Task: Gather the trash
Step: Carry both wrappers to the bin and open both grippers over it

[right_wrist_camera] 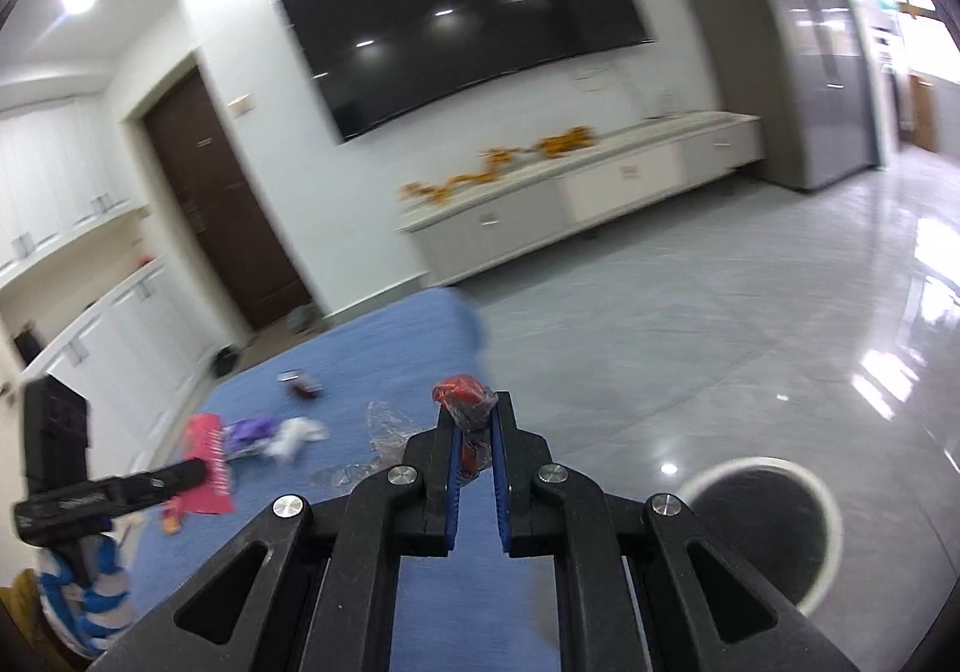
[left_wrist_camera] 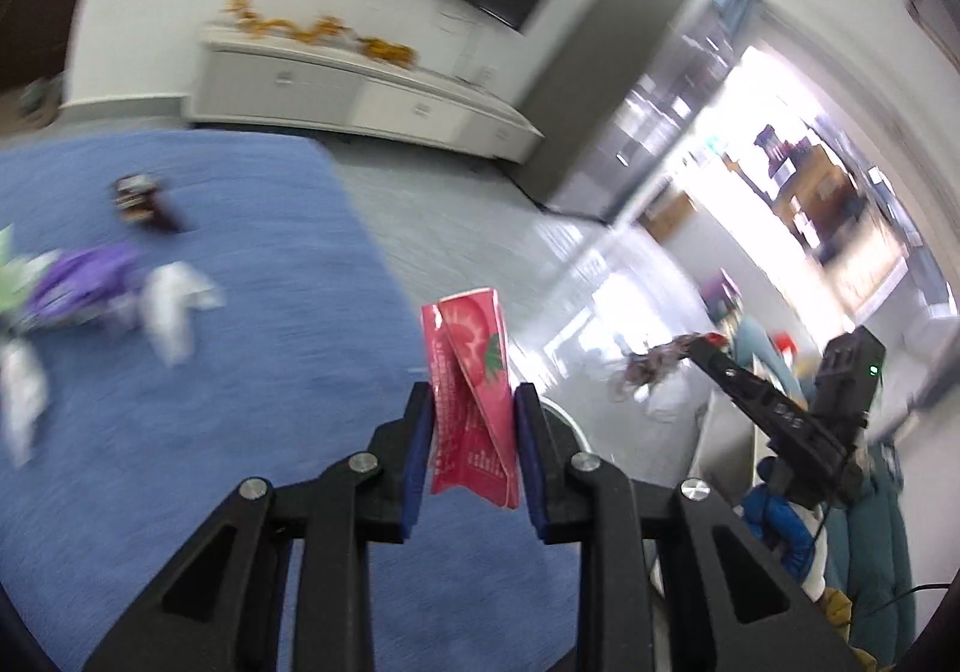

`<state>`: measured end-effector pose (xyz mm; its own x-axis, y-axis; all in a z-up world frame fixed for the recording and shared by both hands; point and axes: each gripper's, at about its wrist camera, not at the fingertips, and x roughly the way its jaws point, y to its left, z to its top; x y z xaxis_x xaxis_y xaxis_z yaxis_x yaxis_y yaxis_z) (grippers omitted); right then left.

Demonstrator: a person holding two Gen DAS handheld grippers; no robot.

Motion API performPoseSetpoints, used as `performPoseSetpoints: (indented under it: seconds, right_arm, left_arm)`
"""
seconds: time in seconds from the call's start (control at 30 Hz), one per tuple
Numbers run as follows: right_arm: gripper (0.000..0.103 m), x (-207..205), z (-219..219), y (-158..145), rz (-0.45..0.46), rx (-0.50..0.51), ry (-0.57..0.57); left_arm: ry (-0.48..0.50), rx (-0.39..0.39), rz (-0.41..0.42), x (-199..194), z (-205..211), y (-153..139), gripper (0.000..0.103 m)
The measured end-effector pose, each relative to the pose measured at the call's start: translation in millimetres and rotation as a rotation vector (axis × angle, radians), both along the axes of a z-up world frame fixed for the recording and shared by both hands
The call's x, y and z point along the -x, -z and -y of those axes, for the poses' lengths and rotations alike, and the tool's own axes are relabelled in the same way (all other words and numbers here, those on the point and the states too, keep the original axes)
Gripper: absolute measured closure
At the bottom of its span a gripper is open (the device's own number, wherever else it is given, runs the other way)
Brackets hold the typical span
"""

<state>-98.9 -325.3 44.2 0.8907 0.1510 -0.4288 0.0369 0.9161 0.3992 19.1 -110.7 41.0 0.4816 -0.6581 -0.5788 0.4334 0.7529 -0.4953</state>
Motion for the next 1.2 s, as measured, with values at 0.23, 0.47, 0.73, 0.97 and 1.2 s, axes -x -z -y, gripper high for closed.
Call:
performPoseSetpoints:
  seconds: [0.23,0.47,0.73,0.97,1.2]
  right_arm:
    - [0.094,12.8,78.2,45.3,-0.093,-0.039,0.202]
    - [0.094,10.4,129.3,97.6,-0.183,-0.097,0.303]
    - [0.092,-2.2,154.9,141.3,-0.255,-0.132,0.342]
    - [0.071,-6.6,165.6,154.5,-0.290,-0.137,0.371]
    - [0.068,5.6,168.9,138.2,-0.260,-0.118,0.413]
  left_arm:
    - [0.206,-0.069,-0.020,-28.8,142.0,6.6,0.077]
    - [0.333,-0.115,-0.075,-48.2,257.0,40.2,0.076]
    - [0.372,-0.123,-0.158,-73.0,334.6,84.9,0.050]
    - [0.371,-0.123,-0.174,-77.2,344.6,96.9,0.045]
    - [0.348,-0.138,-0.072,-59.5,324.8,75.3,0.045]
